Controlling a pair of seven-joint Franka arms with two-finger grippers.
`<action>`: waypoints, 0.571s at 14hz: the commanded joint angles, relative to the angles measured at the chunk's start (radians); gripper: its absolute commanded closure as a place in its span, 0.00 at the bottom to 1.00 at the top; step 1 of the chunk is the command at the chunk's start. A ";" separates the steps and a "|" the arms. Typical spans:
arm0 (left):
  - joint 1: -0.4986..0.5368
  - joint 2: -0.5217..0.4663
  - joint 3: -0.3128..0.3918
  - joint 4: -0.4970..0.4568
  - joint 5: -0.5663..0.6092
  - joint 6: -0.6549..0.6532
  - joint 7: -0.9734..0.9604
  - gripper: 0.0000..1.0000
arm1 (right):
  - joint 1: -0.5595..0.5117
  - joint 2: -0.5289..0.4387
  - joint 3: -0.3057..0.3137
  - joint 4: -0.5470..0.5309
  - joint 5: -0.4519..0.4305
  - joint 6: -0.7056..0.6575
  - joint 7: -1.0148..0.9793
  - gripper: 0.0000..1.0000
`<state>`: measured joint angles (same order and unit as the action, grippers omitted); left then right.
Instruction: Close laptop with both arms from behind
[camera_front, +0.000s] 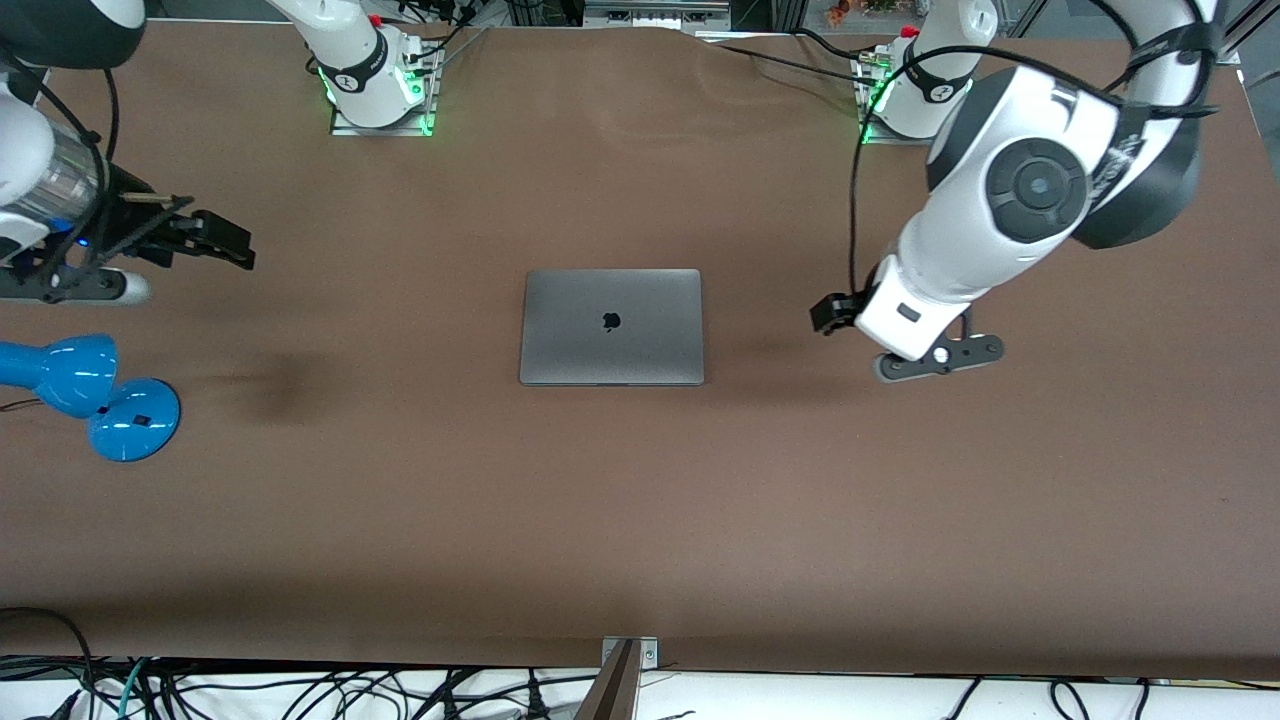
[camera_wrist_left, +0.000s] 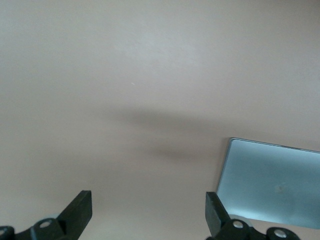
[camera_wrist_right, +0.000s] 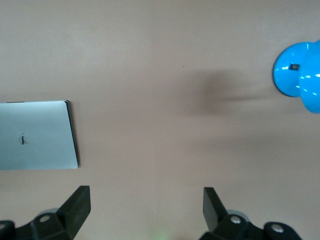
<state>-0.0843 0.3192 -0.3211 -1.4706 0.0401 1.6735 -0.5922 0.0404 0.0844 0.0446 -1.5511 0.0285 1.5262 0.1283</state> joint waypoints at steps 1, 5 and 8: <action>-0.015 -0.086 0.039 -0.020 0.027 -0.052 0.087 0.00 | -0.020 -0.031 -0.003 -0.015 -0.013 -0.023 -0.015 0.00; -0.017 -0.192 0.132 -0.033 0.012 -0.109 0.271 0.00 | -0.049 -0.072 -0.005 -0.052 -0.013 -0.032 -0.016 0.00; -0.028 -0.244 0.148 -0.036 0.012 -0.172 0.293 0.00 | -0.068 -0.086 -0.005 -0.053 -0.018 -0.038 -0.022 0.00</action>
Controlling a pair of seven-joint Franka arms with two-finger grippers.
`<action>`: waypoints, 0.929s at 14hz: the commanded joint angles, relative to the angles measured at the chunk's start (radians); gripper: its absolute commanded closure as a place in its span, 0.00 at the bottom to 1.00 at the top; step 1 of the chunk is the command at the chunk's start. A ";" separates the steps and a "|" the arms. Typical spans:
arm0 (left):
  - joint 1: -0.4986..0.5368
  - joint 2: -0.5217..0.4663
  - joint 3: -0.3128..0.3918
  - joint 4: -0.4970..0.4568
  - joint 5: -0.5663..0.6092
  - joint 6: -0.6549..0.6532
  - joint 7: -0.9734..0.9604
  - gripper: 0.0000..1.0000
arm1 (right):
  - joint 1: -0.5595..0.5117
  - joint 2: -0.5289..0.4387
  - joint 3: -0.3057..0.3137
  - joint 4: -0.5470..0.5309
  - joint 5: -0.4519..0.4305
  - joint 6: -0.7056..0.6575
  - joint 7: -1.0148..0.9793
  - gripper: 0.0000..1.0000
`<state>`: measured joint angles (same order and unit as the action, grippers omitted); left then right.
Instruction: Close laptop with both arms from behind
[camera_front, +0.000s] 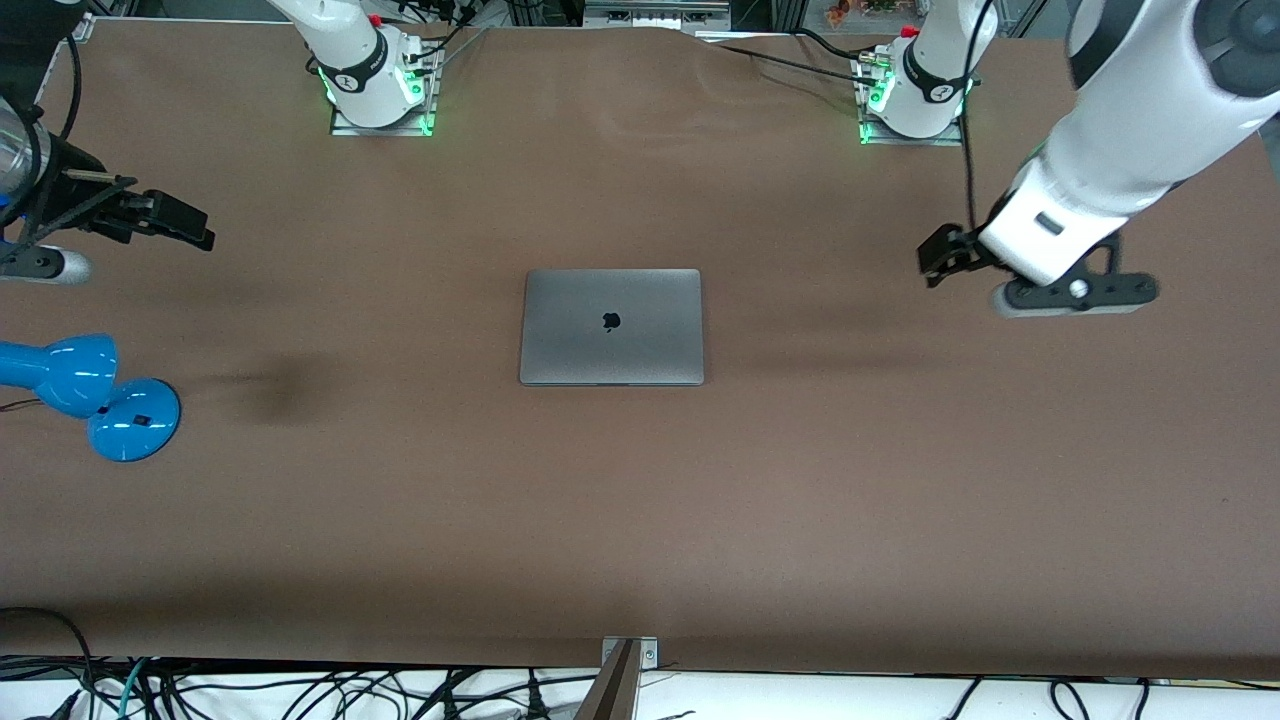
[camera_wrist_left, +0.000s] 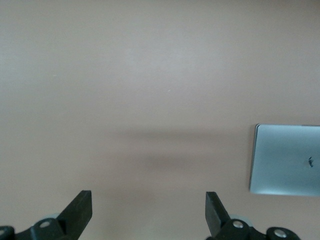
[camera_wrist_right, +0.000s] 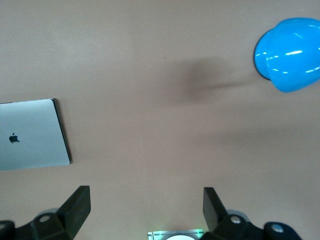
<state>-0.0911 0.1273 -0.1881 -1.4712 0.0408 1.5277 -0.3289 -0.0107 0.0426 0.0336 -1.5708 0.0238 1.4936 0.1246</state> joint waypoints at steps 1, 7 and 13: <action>-0.033 -0.067 0.035 -0.041 0.011 -0.037 0.030 0.00 | -0.018 -0.047 0.005 -0.032 -0.013 -0.001 -0.017 0.00; -0.093 -0.138 0.137 -0.055 -0.009 -0.052 0.096 0.00 | -0.020 -0.046 0.005 -0.038 -0.022 0.060 -0.013 0.00; -0.084 -0.118 0.136 -0.051 -0.007 -0.052 0.097 0.00 | -0.020 -0.047 0.006 -0.041 -0.022 0.070 -0.011 0.00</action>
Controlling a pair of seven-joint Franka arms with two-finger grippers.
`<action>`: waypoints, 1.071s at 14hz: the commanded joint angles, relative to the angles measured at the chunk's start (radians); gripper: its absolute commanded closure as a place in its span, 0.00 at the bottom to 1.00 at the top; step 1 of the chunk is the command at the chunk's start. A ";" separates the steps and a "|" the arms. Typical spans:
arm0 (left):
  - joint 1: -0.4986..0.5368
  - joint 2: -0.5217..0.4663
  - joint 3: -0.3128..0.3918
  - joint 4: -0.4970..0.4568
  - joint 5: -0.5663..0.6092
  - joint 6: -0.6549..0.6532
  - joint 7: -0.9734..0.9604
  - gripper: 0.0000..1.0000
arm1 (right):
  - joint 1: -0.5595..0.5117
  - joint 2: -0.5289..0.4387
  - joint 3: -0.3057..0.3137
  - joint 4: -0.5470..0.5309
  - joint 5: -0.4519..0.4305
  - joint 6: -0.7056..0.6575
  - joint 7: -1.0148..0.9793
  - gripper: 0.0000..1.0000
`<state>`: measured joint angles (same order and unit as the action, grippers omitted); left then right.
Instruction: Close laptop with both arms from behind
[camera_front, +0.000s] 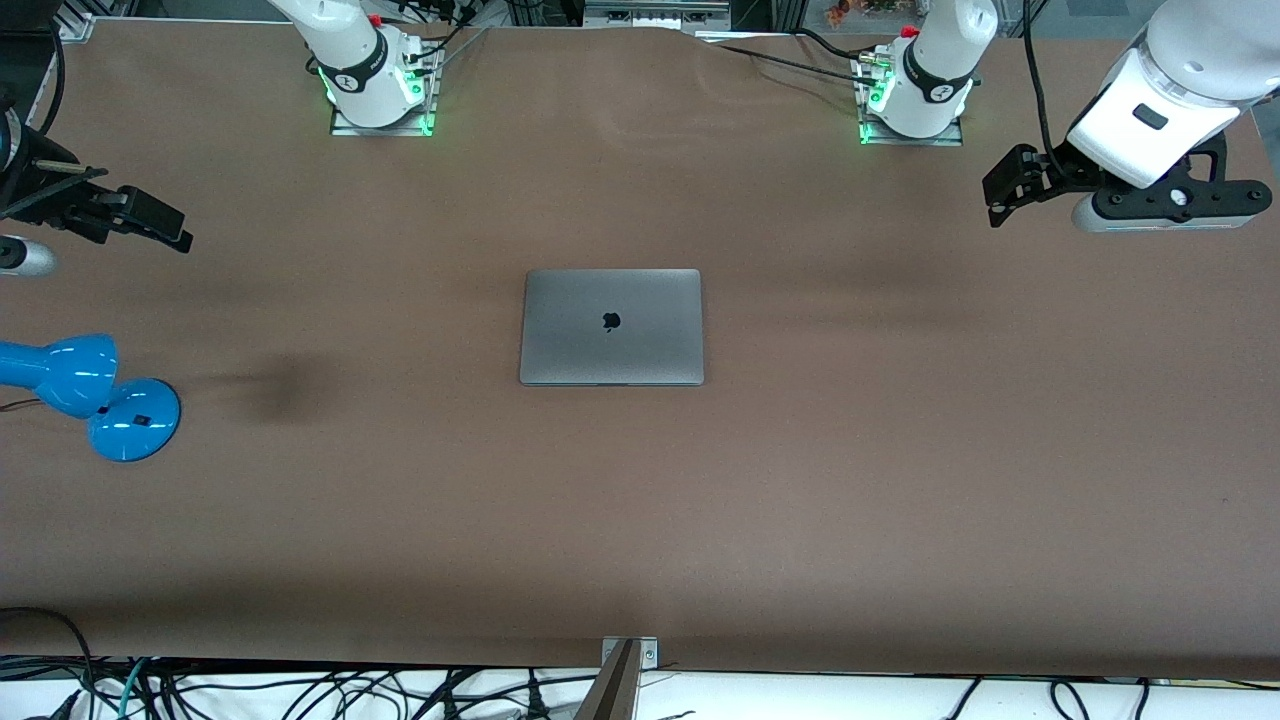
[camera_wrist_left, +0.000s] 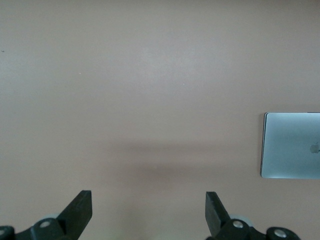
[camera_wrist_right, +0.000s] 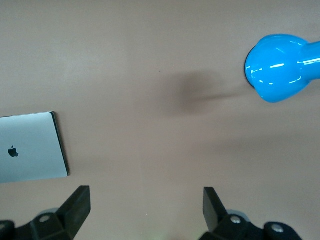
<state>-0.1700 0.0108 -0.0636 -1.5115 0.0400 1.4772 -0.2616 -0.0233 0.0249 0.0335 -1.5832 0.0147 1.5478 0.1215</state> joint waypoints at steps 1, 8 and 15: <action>-0.003 0.003 0.011 -0.010 -0.005 -0.001 0.030 0.00 | -0.007 -0.029 0.005 -0.027 -0.013 0.017 -0.010 0.00; 0.017 -0.037 0.008 -0.151 -0.054 0.110 0.016 0.00 | -0.007 -0.028 0.005 -0.027 -0.013 0.020 -0.008 0.00; 0.018 -0.094 0.011 -0.208 -0.049 0.140 0.030 0.00 | -0.007 -0.025 0.006 -0.035 -0.015 0.046 -0.008 0.00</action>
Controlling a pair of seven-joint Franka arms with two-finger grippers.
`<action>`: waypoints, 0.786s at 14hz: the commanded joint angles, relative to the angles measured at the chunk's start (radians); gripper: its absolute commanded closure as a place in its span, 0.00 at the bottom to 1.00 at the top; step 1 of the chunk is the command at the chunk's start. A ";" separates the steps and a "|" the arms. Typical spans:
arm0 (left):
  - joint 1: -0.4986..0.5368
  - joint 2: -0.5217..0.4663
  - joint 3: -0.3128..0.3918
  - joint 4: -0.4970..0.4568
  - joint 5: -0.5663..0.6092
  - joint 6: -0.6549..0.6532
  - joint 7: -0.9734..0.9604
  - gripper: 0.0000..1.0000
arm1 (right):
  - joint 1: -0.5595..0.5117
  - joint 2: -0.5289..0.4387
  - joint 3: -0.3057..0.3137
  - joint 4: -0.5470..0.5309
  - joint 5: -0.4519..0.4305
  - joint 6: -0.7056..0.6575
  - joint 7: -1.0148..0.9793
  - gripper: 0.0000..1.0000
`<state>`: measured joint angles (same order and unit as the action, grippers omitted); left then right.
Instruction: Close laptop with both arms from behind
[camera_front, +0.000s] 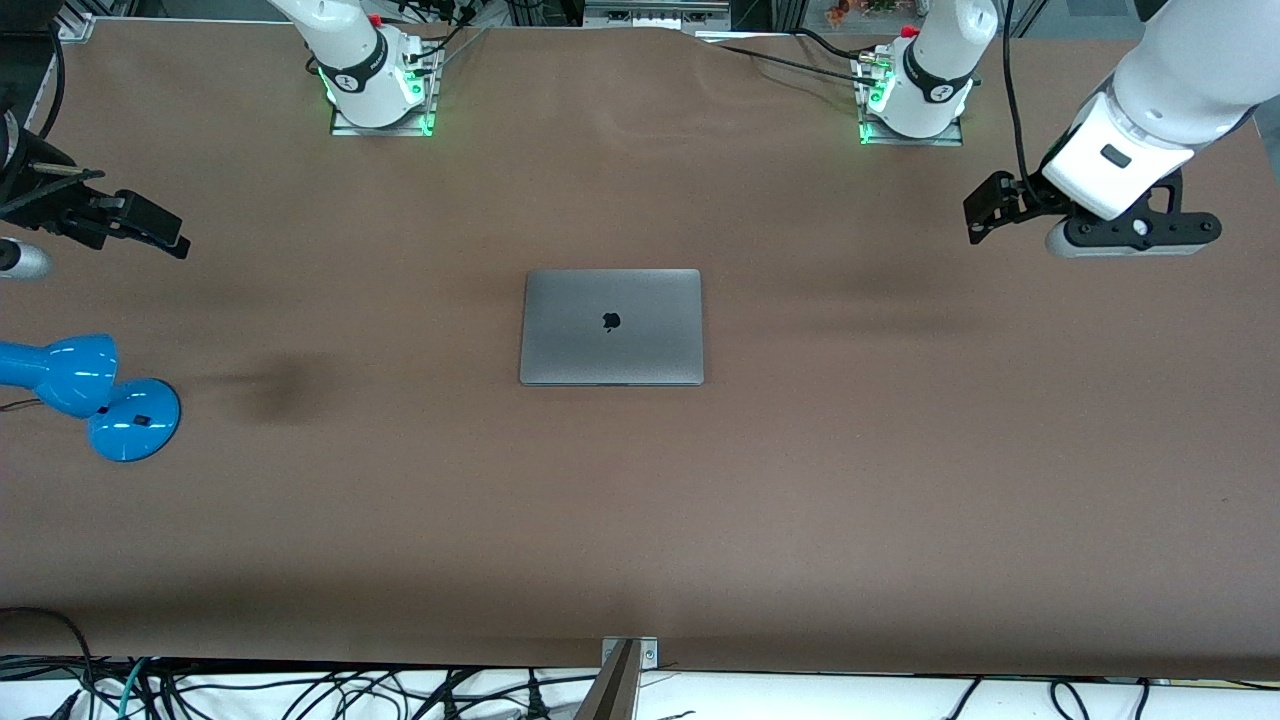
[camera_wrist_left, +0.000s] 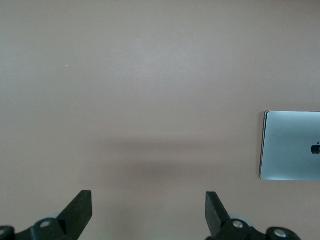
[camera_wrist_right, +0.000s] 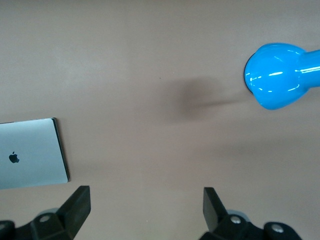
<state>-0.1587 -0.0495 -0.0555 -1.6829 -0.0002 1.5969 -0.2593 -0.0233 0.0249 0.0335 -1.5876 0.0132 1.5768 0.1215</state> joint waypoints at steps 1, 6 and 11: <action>0.010 -0.033 0.008 -0.035 -0.006 0.014 0.029 0.00 | -0.007 -0.025 0.005 -0.031 -0.013 0.017 -0.008 0.00; 0.071 -0.032 0.009 -0.026 -0.006 -0.015 0.150 0.00 | -0.007 -0.026 0.006 -0.031 -0.013 0.016 -0.010 0.00; 0.079 -0.023 0.013 0.055 -0.006 -0.098 0.143 0.00 | -0.007 -0.025 0.006 -0.031 -0.013 0.016 -0.010 0.00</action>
<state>-0.0884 -0.0612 -0.0413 -1.6686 -0.0001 1.5495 -0.1408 -0.0235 0.0249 0.0336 -1.5944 0.0117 1.5816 0.1215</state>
